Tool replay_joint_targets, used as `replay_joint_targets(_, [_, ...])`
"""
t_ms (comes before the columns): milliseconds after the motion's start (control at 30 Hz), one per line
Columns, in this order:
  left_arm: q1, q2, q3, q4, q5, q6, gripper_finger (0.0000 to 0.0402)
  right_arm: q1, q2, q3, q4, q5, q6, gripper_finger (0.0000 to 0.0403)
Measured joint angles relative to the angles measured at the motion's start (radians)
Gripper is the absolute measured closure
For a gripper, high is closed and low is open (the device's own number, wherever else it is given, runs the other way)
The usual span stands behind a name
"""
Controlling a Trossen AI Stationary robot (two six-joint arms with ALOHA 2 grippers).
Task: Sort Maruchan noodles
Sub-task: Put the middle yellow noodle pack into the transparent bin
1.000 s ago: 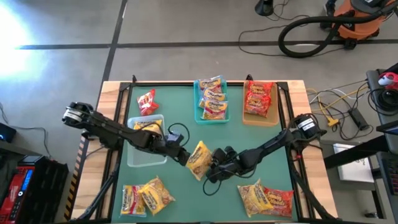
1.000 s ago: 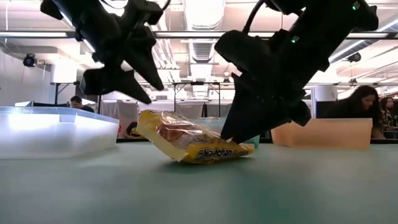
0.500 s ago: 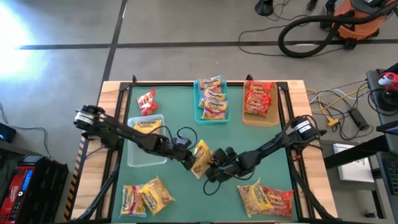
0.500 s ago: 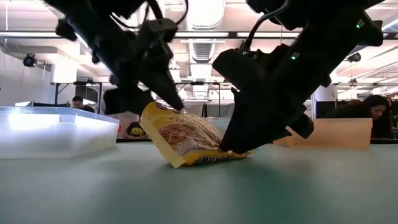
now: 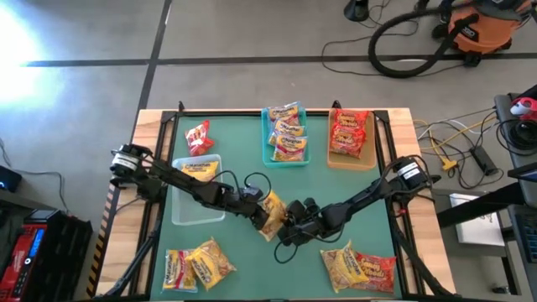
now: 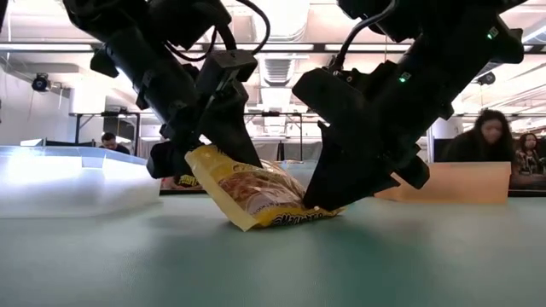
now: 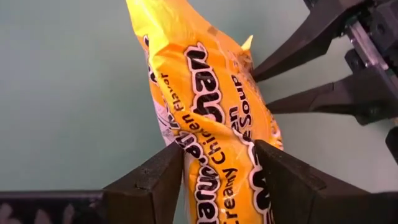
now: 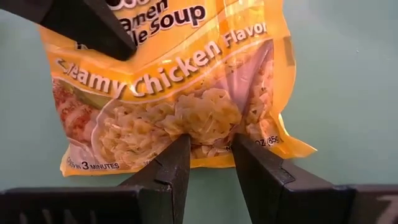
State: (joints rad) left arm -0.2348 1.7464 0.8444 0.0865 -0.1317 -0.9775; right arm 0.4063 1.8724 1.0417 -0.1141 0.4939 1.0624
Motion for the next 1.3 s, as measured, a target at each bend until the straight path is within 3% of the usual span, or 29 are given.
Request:
replay_joint_targets(233, [-0.001, -0.004, 0.0, -0.007, 0.04, -0.003, 0.0294, 0.002, -0.08, -0.007, -0.045, -0.069, -0.045, 0.0289])
replay_joint_targets(600, [0.006, -0.074, -0.002, -0.034, 0.045, 0.008, 0.0392, 0.032, -0.163, -0.006, -0.182, -0.062, -0.028, 0.0289])
replay_joint_targets(967, [0.051, -0.245, -0.003, -0.122, 0.027, 0.12, 0.0402, 0.054, -0.155, -0.046, -0.18, -0.05, 0.054, 0.0289])
replay_joint_targets(1167, [0.052, -0.206, -0.003, -0.126, 0.111, 0.157, 0.0401, 0.056, -0.155, -0.049, -0.149, -0.035, 0.056, 0.0289])
replay_joint_targets(1300, [0.054, -0.158, -0.003, -0.123, 0.115, 0.146, 0.0401, 0.058, -0.155, -0.049, -0.042, 0.091, 0.053, 0.0289])
